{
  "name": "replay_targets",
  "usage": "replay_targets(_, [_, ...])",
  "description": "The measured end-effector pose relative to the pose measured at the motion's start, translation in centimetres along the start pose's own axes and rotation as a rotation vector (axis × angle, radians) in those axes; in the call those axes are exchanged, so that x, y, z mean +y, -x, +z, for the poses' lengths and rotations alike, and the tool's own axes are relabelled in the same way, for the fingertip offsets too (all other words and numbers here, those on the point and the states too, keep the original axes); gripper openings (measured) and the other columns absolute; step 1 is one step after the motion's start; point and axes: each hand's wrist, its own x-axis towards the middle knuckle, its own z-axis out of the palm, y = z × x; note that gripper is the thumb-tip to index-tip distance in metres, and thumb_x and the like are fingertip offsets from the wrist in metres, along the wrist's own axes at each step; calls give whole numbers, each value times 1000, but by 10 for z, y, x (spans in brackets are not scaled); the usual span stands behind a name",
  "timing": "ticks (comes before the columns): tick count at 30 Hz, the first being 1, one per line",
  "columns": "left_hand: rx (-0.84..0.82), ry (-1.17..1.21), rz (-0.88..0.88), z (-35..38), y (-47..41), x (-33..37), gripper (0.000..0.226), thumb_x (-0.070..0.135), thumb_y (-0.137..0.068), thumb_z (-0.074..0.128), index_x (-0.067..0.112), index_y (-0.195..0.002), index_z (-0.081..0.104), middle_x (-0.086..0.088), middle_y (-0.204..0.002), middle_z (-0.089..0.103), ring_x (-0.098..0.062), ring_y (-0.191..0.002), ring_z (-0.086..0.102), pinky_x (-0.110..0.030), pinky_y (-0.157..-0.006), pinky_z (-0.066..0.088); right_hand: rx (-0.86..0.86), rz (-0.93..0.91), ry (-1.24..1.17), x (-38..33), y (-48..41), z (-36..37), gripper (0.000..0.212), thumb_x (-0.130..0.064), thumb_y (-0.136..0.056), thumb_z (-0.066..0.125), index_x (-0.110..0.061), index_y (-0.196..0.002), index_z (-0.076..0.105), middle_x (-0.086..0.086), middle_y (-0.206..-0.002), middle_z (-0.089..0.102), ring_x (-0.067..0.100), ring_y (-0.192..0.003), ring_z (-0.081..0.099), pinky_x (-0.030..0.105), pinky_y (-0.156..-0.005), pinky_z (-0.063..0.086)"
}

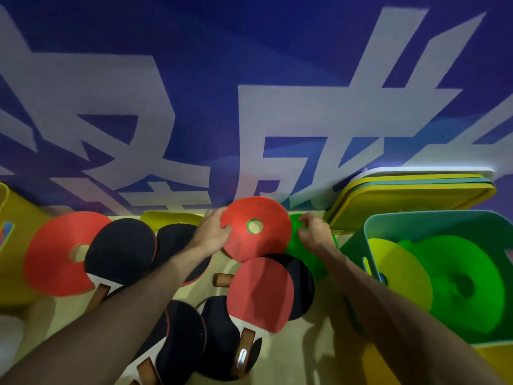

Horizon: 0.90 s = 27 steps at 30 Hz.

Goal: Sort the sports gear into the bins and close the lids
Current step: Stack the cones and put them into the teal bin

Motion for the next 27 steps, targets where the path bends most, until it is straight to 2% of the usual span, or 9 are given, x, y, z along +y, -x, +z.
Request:
replay_targets(4, [-14,-35,-30,15,-23,0,61,16,-91,54,6,-146,29,-11,-146,31,-24,-137,32,-31,-116,23,31,35,74,12,-16,6,42,-6,-83,55,-4,-125,54,23,-125,55,36,-118,49,35,-102,34])
replay_targets(8, [1,-50,-63,30,-30,-4,61,20,-89,55,10,-145,30,-12,-136,35,-26,-130,38,-35,-110,33,62,96,153,24,-23,9,48,-12,-82,57,-6,-129,50,21,-127,50,37,-118,46,41,-101,41])
replay_targets(11, [60,-110,12,34,-26,-9,60,19,-89,55,13,-143,32,-9,-132,36,-27,-122,45,-38,-102,42,41,138,167,29,-26,16,49,-13,-82,57,-5,-129,47,20,-127,47,38,-116,49,42,-97,44])
replay_targets(15, [115,-169,100,36,-16,-14,64,17,-87,56,12,-146,30,-10,-131,38,-27,-121,43,-39,-101,42,6,184,196,30,-24,26,46,-17,-84,55,-5,-128,47,19,-128,45,37,-118,47,42,-98,42])
replay_targets(20, [158,-253,130,38,-6,-11,66,20,-89,56,9,-147,28,-10,-127,41,-26,-117,46,-36,-97,45,166,81,208,37,-10,35,31,-18,-85,52,-10,-114,56,14,-117,48,36,-108,51,43,-94,45])
replay_targets(22, [159,-260,130,38,-2,-11,65,21,-89,56,10,-147,28,-10,-126,42,-25,-116,47,-35,-96,46,169,11,260,40,-5,37,31,-15,-82,55,-8,-111,57,16,-115,50,36,-106,50,43,-93,44])
replay_targets(24, [185,-245,130,38,1,-11,60,19,-88,57,10,-144,35,-9,-122,46,-25,-112,50,-36,-94,46,116,-31,302,41,-1,38,32,-20,-82,58,-8,-111,57,15,-116,54,36,-108,51,42,-95,42])
replay_targets(27, [247,-190,137,34,3,-12,37,15,-88,60,9,-124,55,-8,-115,54,-27,-107,57,-39,-90,47,28,-31,340,43,1,40,33,-28,-85,56,-13,-115,55,10,-118,61,30,-114,54,42,-100,35])
